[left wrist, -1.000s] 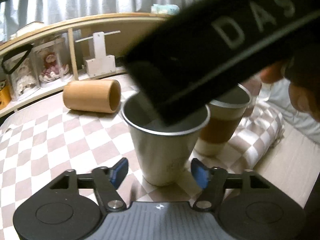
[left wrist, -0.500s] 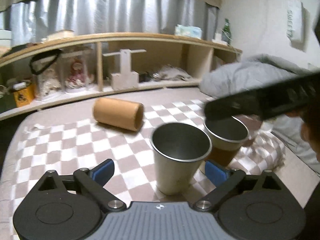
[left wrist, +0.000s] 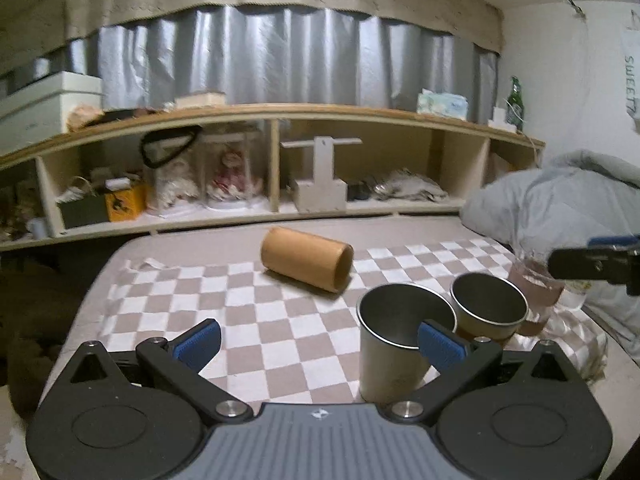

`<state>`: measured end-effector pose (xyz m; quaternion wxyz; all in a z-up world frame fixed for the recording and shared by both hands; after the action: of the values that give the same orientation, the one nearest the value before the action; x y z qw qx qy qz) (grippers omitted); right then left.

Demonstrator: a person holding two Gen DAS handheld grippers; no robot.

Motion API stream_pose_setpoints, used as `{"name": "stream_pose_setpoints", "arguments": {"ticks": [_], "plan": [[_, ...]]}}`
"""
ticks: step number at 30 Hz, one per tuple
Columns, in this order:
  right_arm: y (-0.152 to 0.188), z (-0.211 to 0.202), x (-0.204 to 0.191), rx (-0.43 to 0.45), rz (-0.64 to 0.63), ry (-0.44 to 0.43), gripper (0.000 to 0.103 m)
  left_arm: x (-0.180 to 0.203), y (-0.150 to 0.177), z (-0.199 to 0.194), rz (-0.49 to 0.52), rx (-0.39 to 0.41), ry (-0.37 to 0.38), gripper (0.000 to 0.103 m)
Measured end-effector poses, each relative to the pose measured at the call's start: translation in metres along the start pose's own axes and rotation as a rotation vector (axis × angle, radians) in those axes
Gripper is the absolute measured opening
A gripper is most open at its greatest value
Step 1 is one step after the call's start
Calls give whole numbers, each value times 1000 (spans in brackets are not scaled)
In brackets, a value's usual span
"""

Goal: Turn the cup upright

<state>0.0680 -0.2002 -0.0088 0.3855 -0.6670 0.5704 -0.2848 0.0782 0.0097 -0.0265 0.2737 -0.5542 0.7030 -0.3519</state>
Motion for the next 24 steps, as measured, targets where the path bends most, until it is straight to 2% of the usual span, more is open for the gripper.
{"name": "stream_pose_setpoints", "arguments": {"ticks": [4,10,24], "plan": [[11,-9,8,27,8,23,103,0,0,-13,-15,36,-39,103],[26,-17,14,34,-6,54,103,6,2,-25,10,50,-66,103],[49,-18,20,44,9,93,103,15,10,-32,41,57,-79,103]]}}
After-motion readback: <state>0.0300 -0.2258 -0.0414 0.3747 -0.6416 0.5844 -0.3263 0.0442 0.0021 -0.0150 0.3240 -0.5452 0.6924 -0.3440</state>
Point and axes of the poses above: each gripper's, at about its wrist camera, not at the fingertips, and z roughly the way its jaws point, x to its right, y to its underside, the point moved 3 cm from there along z, roughly the way its jaws point, and after that the axes turned 12 degrees about -x, right-handed, at the moved point
